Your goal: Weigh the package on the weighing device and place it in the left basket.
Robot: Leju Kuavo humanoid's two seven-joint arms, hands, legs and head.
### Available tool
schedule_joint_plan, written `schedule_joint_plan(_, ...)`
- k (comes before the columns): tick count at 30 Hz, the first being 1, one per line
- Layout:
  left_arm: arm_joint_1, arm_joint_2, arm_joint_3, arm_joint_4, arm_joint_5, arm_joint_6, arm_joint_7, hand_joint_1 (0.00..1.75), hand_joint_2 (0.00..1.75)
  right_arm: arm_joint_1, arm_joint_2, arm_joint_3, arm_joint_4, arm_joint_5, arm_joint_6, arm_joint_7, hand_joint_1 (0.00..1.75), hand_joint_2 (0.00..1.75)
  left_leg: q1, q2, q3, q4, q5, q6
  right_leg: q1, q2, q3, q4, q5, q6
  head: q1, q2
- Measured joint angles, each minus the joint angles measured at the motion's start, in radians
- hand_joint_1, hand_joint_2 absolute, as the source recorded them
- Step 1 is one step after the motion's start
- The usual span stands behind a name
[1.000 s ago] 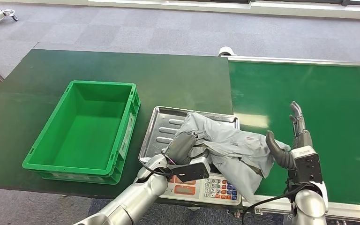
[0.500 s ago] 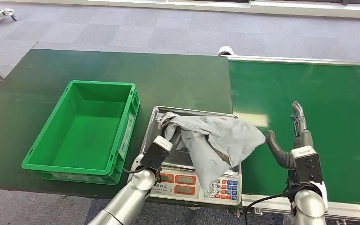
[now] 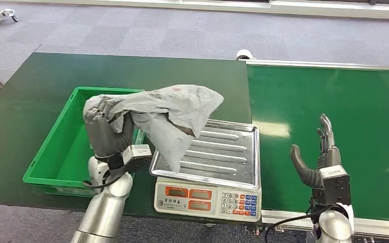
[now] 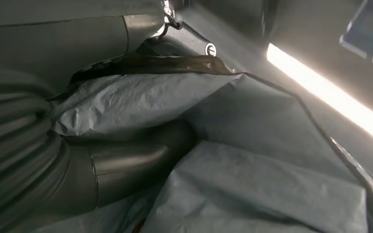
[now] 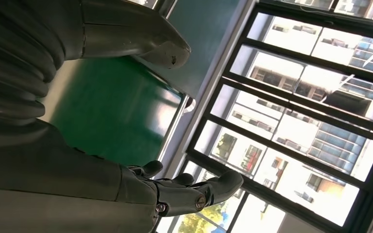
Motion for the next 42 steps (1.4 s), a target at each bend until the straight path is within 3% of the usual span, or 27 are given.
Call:
schedule_joint_plan(6,0.02,-0.027,0.218,-0.074,-0.116,0.0,0.012,1.75,1.75,0.025,-0.012,0.0,-0.002,-0.005,-0.019,-0.008,0.0,1.75,0.0,0.0,0.0,0.0,0.0,0.0,0.0,0.0,0.0,0.0,0.0,0.0,0.0,0.0)
schedule_joint_plan(9,0.027,-0.027,0.301,-0.046,-0.142,-0.004,0.096,1.75,1.75,0.045,-0.013,0.0,-0.013,-0.002,-0.022,-0.007,0.0,1.75,0.0,0.0,0.0,0.0,0.0,0.0,0.0,0.0,0.0,0.0,0.0,0.0,0.0,0.0)
schedule_joint_plan(12,0.047,-0.009,0.317,-0.004,-0.177,-0.045,0.256,1.75,1.75,0.053,-0.014,0.0,-0.025,0.007,-0.018,0.0,0.0,1.75,0.0,0.0,0.0,0.0,0.0,0.0,0.0,0.0,0.0,0.0,0.0,-0.001,0.0,0.0)
schedule_joint_plan(15,0.065,0.017,0.304,0.041,-0.208,-0.151,0.423,1.75,1.75,0.053,-0.014,0.0,-0.032,0.021,-0.006,0.006,0.0,1.75,0.0,0.001,0.0,0.0,0.0,0.0,0.0,0.0,0.0,0.0,0.0,-0.001,0.0,0.0)
schedule_joint_plan(19,0.091,0.041,0.281,0.086,-0.223,-0.234,0.511,1.75,1.75,0.053,-0.014,0.0,-0.037,0.037,0.013,0.012,0.0,1.75,0.0,0.0,0.0,0.0,0.0,0.0,0.0,0.0,0.0,0.0,0.0,0.0,0.0,0.0)
schedule_joint_plan(20,0.095,0.046,0.275,0.094,-0.227,-0.247,0.52,1.51,1.75,0.053,-0.014,0.0,-0.037,0.04,0.016,0.013,0.0,1.75,0.0,0.0,0.0,0.0,0.0,0.0,0.0,0.0,0.0,0.0,0.0,0.0,0.0,0.0)
schedule_joint_plan(23,0.104,0.057,0.265,0.106,-0.229,-0.266,0.535,0.2,1.75,0.052,-0.014,0.0,-0.038,0.048,0.023,0.015,0.0,1.75,0.0,0.0,0.0,0.0,-0.001,0.001,0.0,-0.001,0.0,0.0,-0.001,0.0,0.0,0.0)
schedule_joint_plan(24,0.108,0.058,0.263,0.108,-0.221,-0.259,0.533,0.0,1.75,0.052,-0.014,0.0,-0.038,0.05,0.024,0.015,0.0,1.75,0.0,0.0,0.0,0.0,-0.001,0.001,0.0,-0.001,0.0,0.0,-0.001,0.0,0.0,0.0)
schedule_joint_plan(31,0.131,0.06,0.264,0.076,-0.062,-0.076,0.411,0.0,1.75,0.052,-0.014,0.001,-0.038,0.064,0.03,0.023,0.0,1.75,0.0,0.0,0.0,0.0,-0.001,0.0,0.0,-0.001,0.0,0.0,-0.001,-0.001,0.0,0.0)
schedule_joint_plan(35,0.132,0.04,0.299,0.022,-0.006,-0.005,0.23,0.0,0.0,0.051,-0.014,0.008,-0.037,0.067,0.028,0.027,0.0,1.75,0.0,0.0,0.0,0.0,-0.001,0.0,0.0,-0.001,0.0,0.0,-0.001,-0.001,0.0,0.0)
schedule_joint_plan(38,0.132,0.008,0.339,-0.016,0.051,0.0,0.114,0.0,0.0,0.046,-0.014,0.018,-0.034,0.067,0.022,0.03,0.0,1.75,0.0,0.0,0.0,0.0,-0.001,0.001,0.0,-0.001,0.0,0.0,-0.001,-0.001,0.0,0.0)
schedule_joint_plan(42,0.132,-0.015,0.351,-0.046,0.223,0.0,0.025,0.0,0.0,0.036,-0.014,0.025,-0.02,0.061,0.013,0.03,0.0,1.75,0.0,0.0,0.0,0.0,-0.001,0.001,0.0,-0.001,0.0,0.0,-0.001,-0.001,0.0,0.0)
